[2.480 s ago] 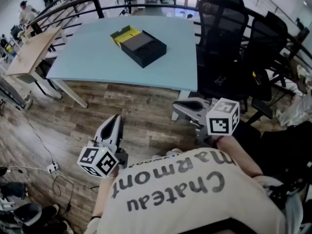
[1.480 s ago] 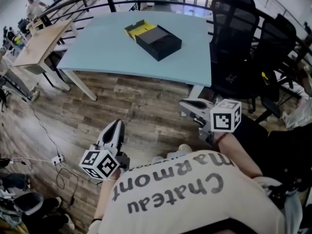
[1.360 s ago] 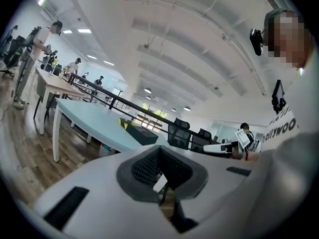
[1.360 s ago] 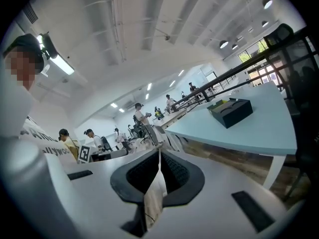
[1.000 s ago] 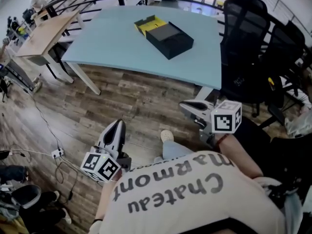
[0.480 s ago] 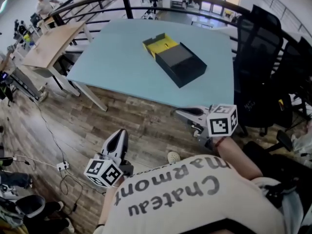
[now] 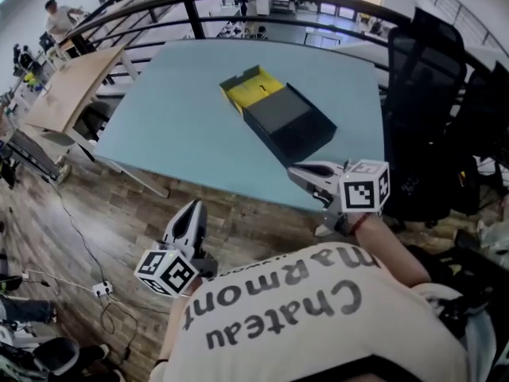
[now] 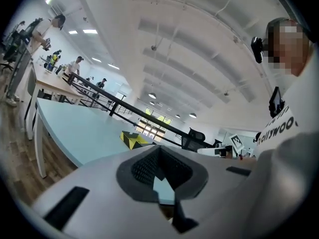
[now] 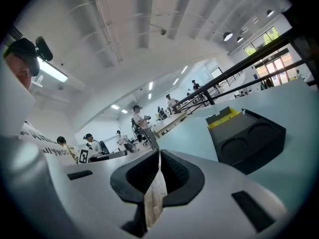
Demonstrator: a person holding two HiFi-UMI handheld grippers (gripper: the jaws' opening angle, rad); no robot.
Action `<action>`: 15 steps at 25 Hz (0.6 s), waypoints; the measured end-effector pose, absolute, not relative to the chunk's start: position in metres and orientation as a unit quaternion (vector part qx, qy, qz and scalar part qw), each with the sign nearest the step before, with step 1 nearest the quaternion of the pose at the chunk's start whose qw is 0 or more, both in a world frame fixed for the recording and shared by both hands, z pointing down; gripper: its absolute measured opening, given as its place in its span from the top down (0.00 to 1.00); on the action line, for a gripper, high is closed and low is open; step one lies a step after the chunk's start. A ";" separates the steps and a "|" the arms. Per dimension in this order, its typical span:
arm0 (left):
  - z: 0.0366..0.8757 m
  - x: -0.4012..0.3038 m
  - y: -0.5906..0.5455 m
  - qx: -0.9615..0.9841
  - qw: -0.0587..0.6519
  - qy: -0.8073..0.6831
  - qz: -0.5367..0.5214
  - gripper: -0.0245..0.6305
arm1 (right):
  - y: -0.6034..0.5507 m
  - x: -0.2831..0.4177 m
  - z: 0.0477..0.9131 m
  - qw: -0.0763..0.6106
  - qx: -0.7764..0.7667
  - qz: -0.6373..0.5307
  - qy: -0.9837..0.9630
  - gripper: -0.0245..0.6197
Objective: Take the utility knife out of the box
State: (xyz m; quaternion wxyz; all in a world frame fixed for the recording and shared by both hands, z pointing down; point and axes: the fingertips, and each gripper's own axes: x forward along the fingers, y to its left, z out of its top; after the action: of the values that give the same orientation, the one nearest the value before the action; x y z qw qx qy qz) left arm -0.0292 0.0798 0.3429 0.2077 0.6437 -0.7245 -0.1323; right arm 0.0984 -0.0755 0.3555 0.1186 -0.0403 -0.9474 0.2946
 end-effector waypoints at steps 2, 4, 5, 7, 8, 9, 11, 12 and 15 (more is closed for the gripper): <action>0.344 -0.032 0.067 0.650 0.207 -0.720 -0.128 0.96 | -0.091 0.095 0.362 0.113 -0.024 0.312 -0.943 0.90; 0.349 -0.039 0.058 0.652 0.213 -0.717 -0.123 0.96 | -0.100 0.090 0.368 0.110 -0.016 0.321 -0.940 0.90; 0.351 -0.044 0.054 0.653 0.216 -0.716 -0.122 0.96 | -0.103 0.087 0.371 0.110 -0.014 0.322 -0.940 0.90; 0.355 -0.052 0.046 0.655 0.222 -0.712 -0.123 0.96 | -0.110 0.082 0.377 0.112 -0.005 0.325 -0.939 0.90; 0.356 -0.057 0.042 0.657 0.224 -0.710 -0.123 0.96 | -0.114 0.080 0.381 0.113 0.003 0.330 -0.937 0.90; 0.357 -0.063 0.038 0.659 0.226 -0.707 -0.122 0.96 | -0.118 0.078 0.384 0.112 0.012 0.336 -0.935 0.90; 0.358 -0.075 0.031 0.667 0.229 -0.699 -0.117 0.96 | -0.125 0.074 0.388 0.106 0.032 0.348 -0.931 0.90; 0.359 -0.082 0.026 0.673 0.229 -0.694 -0.114 0.96 | -0.129 0.070 0.388 0.099 0.044 0.348 -0.931 0.90; 0.359 -0.104 0.010 0.697 0.232 -0.670 -0.110 0.96 | -0.140 0.061 0.383 0.073 0.084 0.347 -0.931 0.90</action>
State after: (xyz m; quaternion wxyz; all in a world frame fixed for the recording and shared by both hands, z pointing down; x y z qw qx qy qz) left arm -0.1041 0.0100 0.3593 0.2320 0.6965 -0.6701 -0.1096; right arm 0.0613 -0.1405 0.3831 0.0732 0.0844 -0.9311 0.3471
